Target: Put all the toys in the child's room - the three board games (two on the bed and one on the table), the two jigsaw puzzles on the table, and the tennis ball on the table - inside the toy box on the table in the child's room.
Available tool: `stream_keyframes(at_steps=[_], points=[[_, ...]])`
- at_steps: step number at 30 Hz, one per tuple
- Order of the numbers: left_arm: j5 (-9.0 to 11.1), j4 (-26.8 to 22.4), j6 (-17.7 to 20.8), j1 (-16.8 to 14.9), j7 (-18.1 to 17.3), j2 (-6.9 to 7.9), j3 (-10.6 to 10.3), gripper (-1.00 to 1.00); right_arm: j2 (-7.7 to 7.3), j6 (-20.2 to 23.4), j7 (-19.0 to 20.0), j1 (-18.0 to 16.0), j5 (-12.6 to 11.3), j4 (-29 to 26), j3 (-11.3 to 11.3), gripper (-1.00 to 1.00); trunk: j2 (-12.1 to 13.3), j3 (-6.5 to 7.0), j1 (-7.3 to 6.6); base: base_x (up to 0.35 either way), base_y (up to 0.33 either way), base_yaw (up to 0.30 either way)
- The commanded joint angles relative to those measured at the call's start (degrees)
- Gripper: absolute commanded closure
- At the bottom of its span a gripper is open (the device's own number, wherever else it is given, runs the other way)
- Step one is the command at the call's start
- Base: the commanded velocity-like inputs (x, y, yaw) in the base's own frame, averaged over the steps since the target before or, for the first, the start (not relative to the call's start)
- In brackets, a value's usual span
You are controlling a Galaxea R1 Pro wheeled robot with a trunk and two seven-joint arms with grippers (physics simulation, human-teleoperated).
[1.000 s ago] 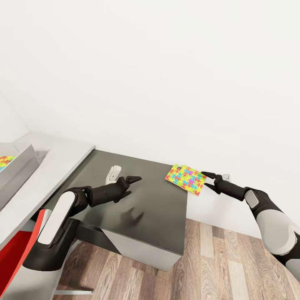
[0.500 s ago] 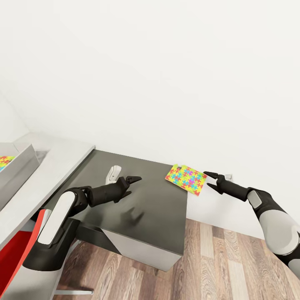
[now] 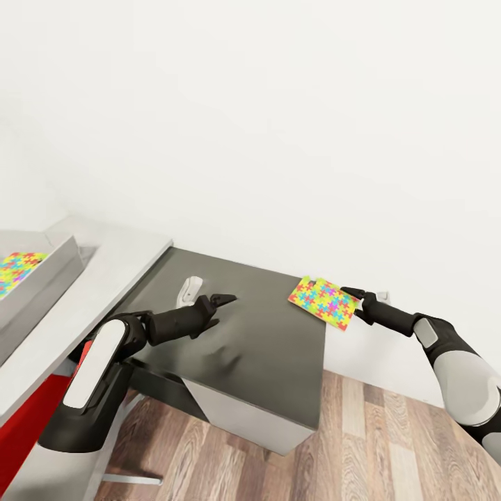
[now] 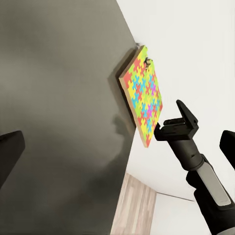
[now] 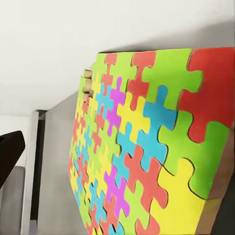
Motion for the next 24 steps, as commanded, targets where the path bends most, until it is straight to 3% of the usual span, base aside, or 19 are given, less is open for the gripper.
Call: stream_keyframes(at_steps=[1, 23, 24], points=[[0.6, 0.0, -0.1, -0.1, 0.6, 0.03, -0.1, -1.0, 0.0, 0.4, 0.0, 0.0, 0.3, 0.0, -0.4, -1.0, 0.0, -0.04, 0.0, 0.0, 0.0, 0.147], [0.6, 0.0, 0.0, -0.1, 0.6, 0.03, -0.1, -1.0, 0.05, 0.4, -0.6, 0.0, 0.3, 0.0, -0.4, -1.0, 0.0, -0.04, 0.0, 0.0, 0.0, 0.035], [0.6, 0.0, 0.0, -0.1, 0.6, 0.03, -0.1, -1.0, 0.05, 0.4, -0.7, 0.0, 0.3, 0.0, -0.4, 1.0, 0.0, -0.04, 0.0, 0.0, 0.0, 0.002]])
